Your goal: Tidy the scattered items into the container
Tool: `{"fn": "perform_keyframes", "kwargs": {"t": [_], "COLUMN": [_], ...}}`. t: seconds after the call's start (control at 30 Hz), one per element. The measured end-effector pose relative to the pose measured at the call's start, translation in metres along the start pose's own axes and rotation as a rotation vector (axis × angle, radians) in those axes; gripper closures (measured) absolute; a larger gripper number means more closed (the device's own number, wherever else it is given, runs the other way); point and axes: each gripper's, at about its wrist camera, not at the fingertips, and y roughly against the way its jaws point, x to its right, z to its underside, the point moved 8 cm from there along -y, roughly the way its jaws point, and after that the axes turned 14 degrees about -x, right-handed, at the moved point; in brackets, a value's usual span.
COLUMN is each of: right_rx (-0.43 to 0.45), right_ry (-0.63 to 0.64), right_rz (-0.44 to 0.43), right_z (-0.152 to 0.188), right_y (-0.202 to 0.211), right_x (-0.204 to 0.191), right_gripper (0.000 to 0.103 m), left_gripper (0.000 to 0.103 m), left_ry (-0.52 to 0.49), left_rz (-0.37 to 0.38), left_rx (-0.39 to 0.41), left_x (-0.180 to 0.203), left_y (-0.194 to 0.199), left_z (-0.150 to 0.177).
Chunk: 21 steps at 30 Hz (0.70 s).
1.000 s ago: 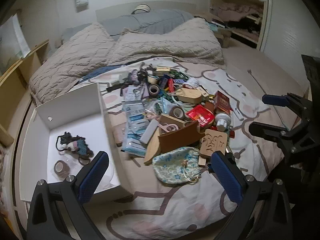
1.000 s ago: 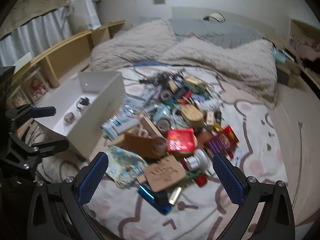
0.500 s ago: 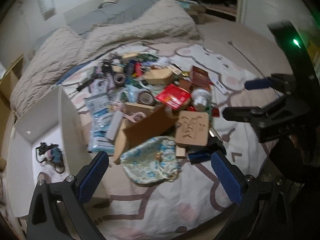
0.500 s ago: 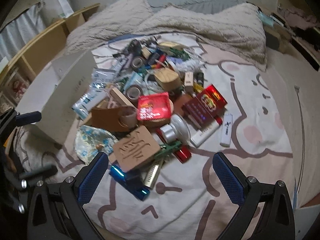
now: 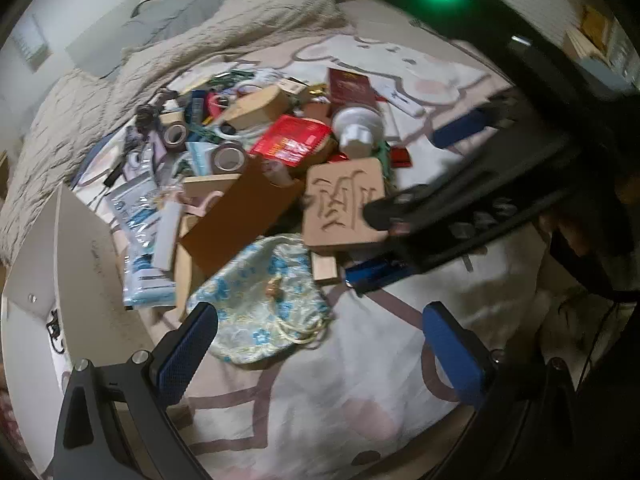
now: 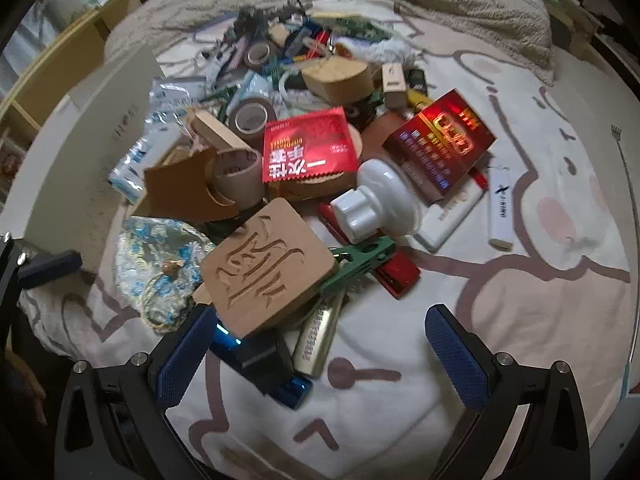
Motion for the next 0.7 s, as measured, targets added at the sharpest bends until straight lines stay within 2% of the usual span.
{"fn": "perform_keyframes", "kwargs": {"t": [0.13, 0.2, 0.3, 0.5, 0.7], "right_rx": [-0.052, -0.073, -0.097, -0.103, -0.097], "right_ry": [-0.040, -0.074, -0.104, -0.040, -0.076], "right_rz": [0.003, -0.043, -0.065, 0.043, 0.038], "right_z": [-0.002, -0.001, 0.001, 0.005, 0.006], "right_y": [-0.017, -0.023, -0.029, -0.037, -0.038], "right_x": [-0.001, -0.003, -0.005, -0.015, -0.010], "right_gripper": [0.000, 0.000, 0.000, 0.000, 0.000], "left_gripper": [0.000, 0.000, 0.000, 0.000, 0.000], "left_ry": [0.005, 0.017, 0.021, 0.054, 0.104], "left_rz": [0.053, 0.083, 0.081, 0.079, 0.132], "left_rx": [-0.038, -0.064, -0.085, -0.085, -0.128], "left_x": [0.006, 0.010, 0.012, 0.006, 0.004], "left_y": [-0.014, -0.023, -0.032, -0.044, -0.065], "left_z": [0.004, 0.008, 0.011, 0.013, 0.020]}}
